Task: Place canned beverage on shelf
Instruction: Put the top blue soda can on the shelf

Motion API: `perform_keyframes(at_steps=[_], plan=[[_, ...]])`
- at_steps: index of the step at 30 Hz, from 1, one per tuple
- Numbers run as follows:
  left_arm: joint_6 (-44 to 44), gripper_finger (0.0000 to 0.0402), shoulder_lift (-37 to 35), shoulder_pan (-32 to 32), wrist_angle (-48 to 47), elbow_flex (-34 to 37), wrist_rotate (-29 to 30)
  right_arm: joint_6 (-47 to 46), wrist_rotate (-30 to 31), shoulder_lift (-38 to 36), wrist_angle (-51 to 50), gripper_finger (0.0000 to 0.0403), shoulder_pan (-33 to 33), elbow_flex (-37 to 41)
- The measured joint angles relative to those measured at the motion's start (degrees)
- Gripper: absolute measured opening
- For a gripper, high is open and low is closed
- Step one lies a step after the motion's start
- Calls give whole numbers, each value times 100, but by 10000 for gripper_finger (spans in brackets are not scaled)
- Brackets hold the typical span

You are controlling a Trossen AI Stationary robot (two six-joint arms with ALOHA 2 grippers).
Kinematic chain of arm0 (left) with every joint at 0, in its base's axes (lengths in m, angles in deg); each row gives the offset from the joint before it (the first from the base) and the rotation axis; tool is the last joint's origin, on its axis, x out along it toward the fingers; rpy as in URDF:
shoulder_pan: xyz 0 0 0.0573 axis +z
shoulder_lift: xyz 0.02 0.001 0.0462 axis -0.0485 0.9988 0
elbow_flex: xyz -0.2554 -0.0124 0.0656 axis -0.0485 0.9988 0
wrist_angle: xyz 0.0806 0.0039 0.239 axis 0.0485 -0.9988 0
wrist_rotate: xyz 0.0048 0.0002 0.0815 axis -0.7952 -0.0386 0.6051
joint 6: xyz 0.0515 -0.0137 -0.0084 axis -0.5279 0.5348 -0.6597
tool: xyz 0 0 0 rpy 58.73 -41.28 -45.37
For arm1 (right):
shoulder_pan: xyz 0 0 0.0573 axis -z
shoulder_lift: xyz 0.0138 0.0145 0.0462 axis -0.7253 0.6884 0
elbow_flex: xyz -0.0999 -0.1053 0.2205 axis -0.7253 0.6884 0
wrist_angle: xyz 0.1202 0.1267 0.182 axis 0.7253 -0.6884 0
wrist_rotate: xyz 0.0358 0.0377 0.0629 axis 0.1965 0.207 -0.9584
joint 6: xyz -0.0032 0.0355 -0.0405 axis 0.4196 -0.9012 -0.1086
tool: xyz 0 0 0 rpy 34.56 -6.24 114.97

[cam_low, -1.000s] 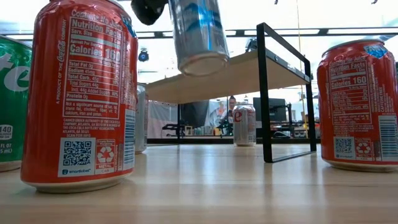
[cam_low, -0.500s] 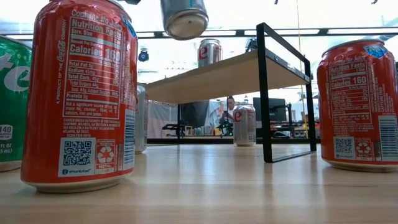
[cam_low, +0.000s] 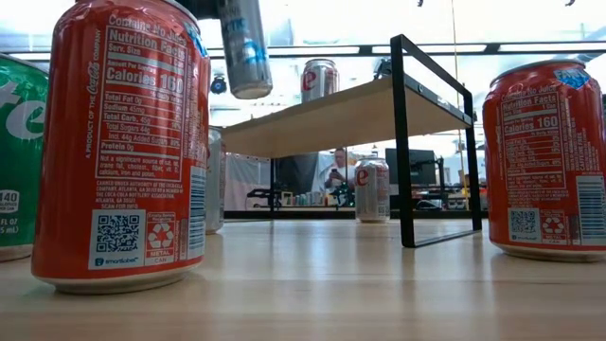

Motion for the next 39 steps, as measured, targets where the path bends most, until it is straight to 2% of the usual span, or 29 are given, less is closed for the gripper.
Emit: perform_keyframes(at_steps=[7,15,21,32,39], plan=[[-61,239,-192,743,-50,0,-508,6,0,0,-2,9,0,0],[-71,239,-135,1311,-130,0,-1204,15,0,0,-5,9,86,0],[-198,239,-167,1534,-528,-148,-1211,24,4,0,-44,9,147,0],[-711,239,334,1676,-2039,-1429,-1190,24,0,0,-50,9,226,0],[-648,239,539,1827,-2241,-1506,-1177,0,-2,0,-52,9,226,0]])
